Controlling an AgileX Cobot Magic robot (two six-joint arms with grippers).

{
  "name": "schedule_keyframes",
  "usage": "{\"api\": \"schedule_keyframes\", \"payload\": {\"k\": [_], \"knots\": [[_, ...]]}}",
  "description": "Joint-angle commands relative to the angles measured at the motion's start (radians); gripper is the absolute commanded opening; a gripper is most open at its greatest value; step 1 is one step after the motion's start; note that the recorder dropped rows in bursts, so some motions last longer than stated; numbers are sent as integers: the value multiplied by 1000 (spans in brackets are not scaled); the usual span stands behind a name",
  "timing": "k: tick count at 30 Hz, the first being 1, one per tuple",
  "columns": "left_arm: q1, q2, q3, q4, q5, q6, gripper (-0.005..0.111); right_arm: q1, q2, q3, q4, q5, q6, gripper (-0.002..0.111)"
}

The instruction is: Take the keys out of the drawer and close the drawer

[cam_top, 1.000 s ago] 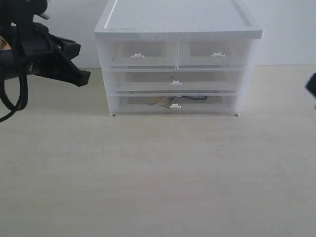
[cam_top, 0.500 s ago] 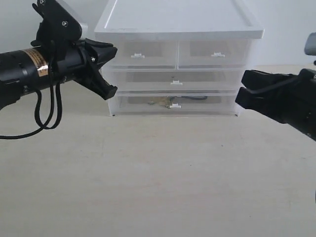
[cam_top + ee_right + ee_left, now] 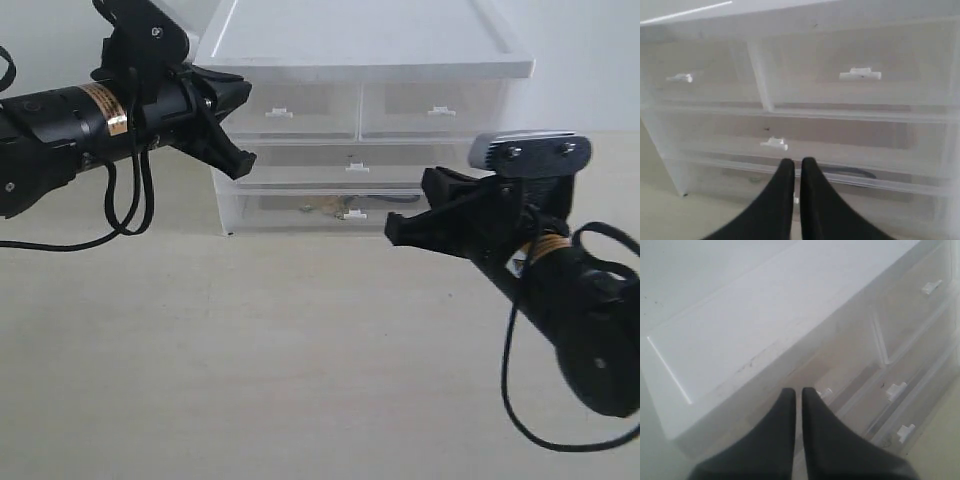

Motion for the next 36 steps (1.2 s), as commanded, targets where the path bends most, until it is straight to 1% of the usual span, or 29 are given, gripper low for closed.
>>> {"api": "schedule_keyframes", "payload": {"k": [1, 7, 9, 11, 15, 16, 17, 21, 25, 29, 33, 35, 36], "knots": [[0, 2, -9, -11, -11, -15, 4, 40, 128, -102, 34, -53, -5, 0], [0, 2, -18, -11, -22, -15, 4, 39, 242, -192, 37, -14, -2, 0], [0, 2, -18, -11, -39, -15, 4, 39, 269, -219, 37, 26, -2, 3], [0, 2, -18, -11, -50, -15, 4, 39, 300, -250, 37, 55, -2, 11], [0, 2, -18, -11, -57, -15, 4, 39, 356, -311, 13, 46, -2, 35], [0, 2, -18, -11, -55, -15, 4, 39, 367, -324, 22, 48, -2, 39], [0, 2, -18, -11, -55, -15, 4, 39, 374, -334, 43, 56, -2, 41], [0, 2, -18, -11, -58, -15, 4, 39, 409, -377, 83, 101, -24, 41], [0, 2, -18, -11, -62, -15, 4, 39, 426, -410, 81, 113, -107, 42], [0, 2, -18, -11, -64, -15, 4, 39, 426, -425, 84, 197, -113, 42], [0, 2, -18, -11, -62, -15, 4, 39, 426, -434, 111, 210, -133, 42], [0, 2, -18, -11, -60, -15, 4, 39, 426, -434, 111, 210, -133, 52], [0, 2, -18, -11, -60, -15, 4, 39, 426, -434, 111, 210, -133, 67]]}}
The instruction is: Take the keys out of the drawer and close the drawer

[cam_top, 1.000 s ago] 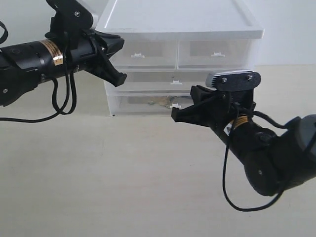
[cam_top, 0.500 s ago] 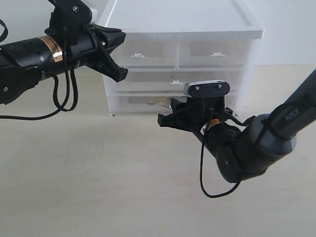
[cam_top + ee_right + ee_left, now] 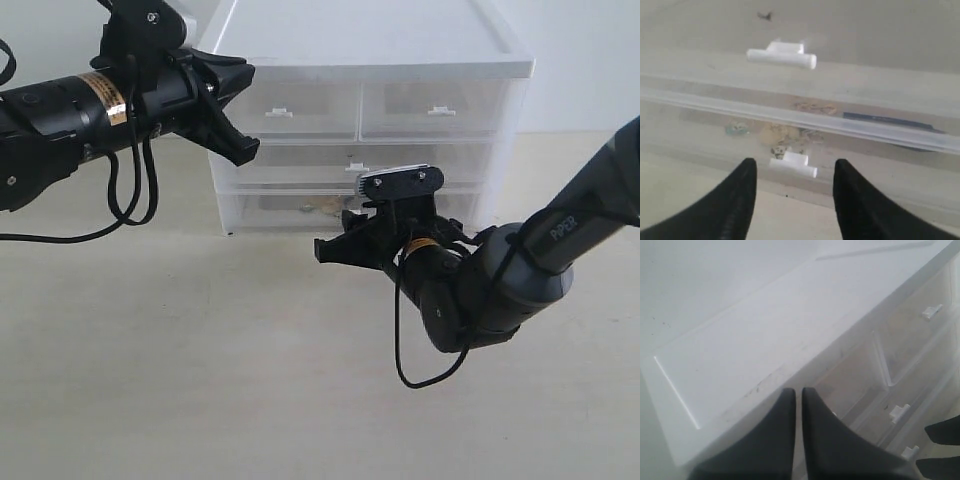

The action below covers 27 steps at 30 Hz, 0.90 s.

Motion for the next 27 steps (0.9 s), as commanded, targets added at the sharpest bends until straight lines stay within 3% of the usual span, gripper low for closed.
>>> {"api": "schedule_keyframes", "payload": {"k": [1, 2, 12, 20, 27], "knots": [[0, 2, -6, -11, -16, -9, 4, 0, 2, -4, 7, 5, -11, 72], [0, 2, -6, -11, -16, -9, 4, 0, 6, -4, 36, 5, -11, 76], [0, 2, -6, -11, -22, -9, 4, -1, 40, -64, 93, 46, -40, 76], [0, 2, -6, -6, -27, -9, 4, -1, 58, -64, 93, 15, -40, 70], [0, 2, -6, -6, -27, -9, 4, -1, 59, -64, 93, 0, -40, 39]]}}
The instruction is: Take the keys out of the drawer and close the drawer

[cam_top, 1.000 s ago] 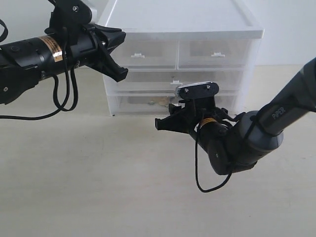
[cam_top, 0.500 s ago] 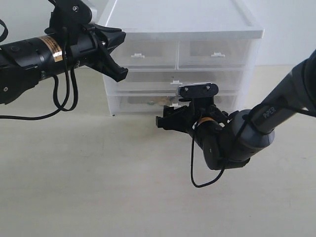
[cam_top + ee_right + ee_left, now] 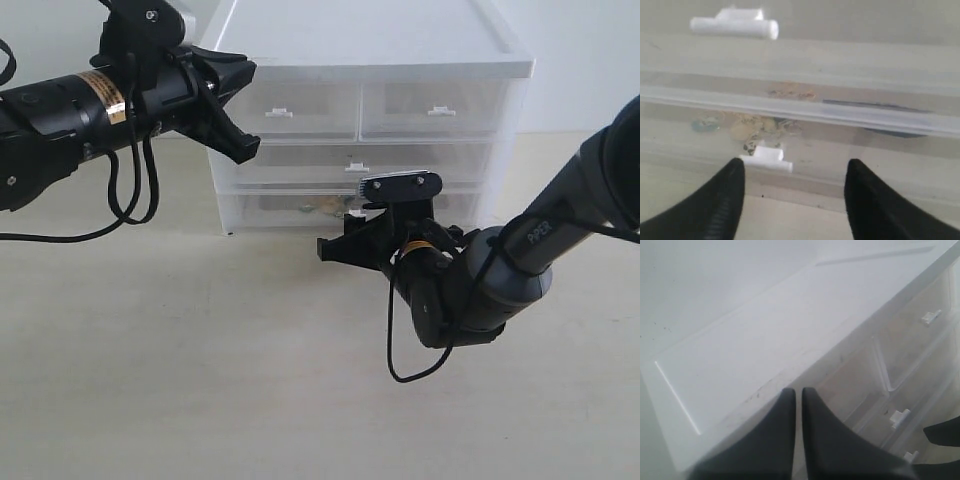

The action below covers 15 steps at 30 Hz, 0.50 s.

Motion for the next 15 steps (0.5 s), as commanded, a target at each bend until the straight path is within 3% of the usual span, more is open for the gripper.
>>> {"api": "schedule_keyframes", "payload": {"k": [1, 15], "knots": [[0, 2, -6, -6, -10, -9, 4, -1, 1, -4, 2, -21, -9, 36], [0, 2, -6, -9, 24, -9, 4, -1, 1, -4, 0, -21, -9, 34]]}}
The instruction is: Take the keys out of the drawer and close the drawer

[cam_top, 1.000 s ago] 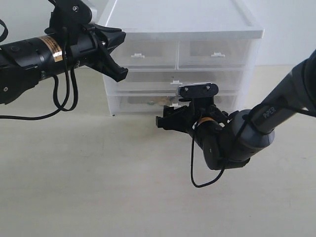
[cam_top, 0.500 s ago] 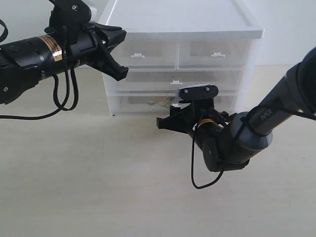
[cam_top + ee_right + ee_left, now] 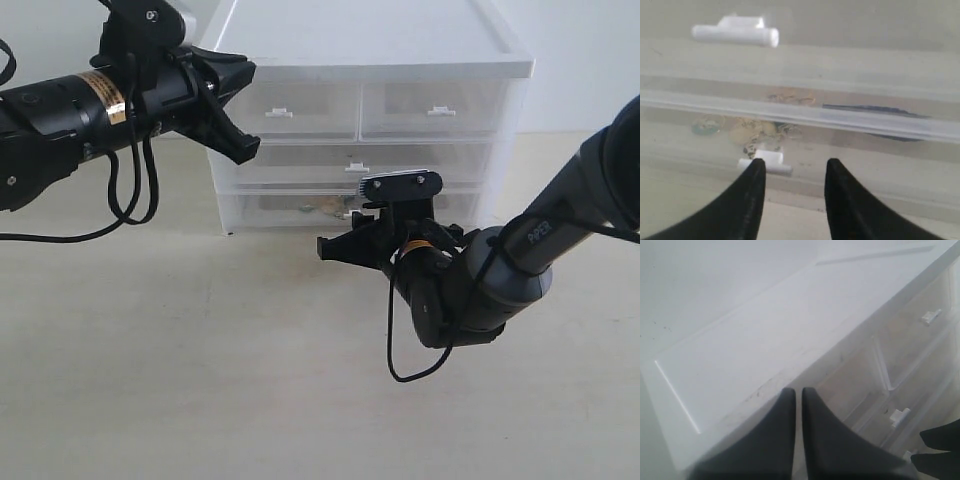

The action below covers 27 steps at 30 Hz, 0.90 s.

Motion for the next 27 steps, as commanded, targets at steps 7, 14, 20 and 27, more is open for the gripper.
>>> {"api": "schedule_keyframes", "payload": {"k": [7, 14, 20, 27], "knots": [[0, 13, -6, -15, 38, -9, 4, -1, 1, -4, 0, -10, -7, 34], [0, 36, -6, -57, 83, 0, 4, -1, 1, -4, 0, -10, -7, 34], [0, 86, -7, -117, 30, 66, 4, -1, 1, -4, 0, -12, -7, 34], [0, 122, -57, -169, 27, 89, 4, 0, 1, -4, -6, -12, -23, 29]]}}
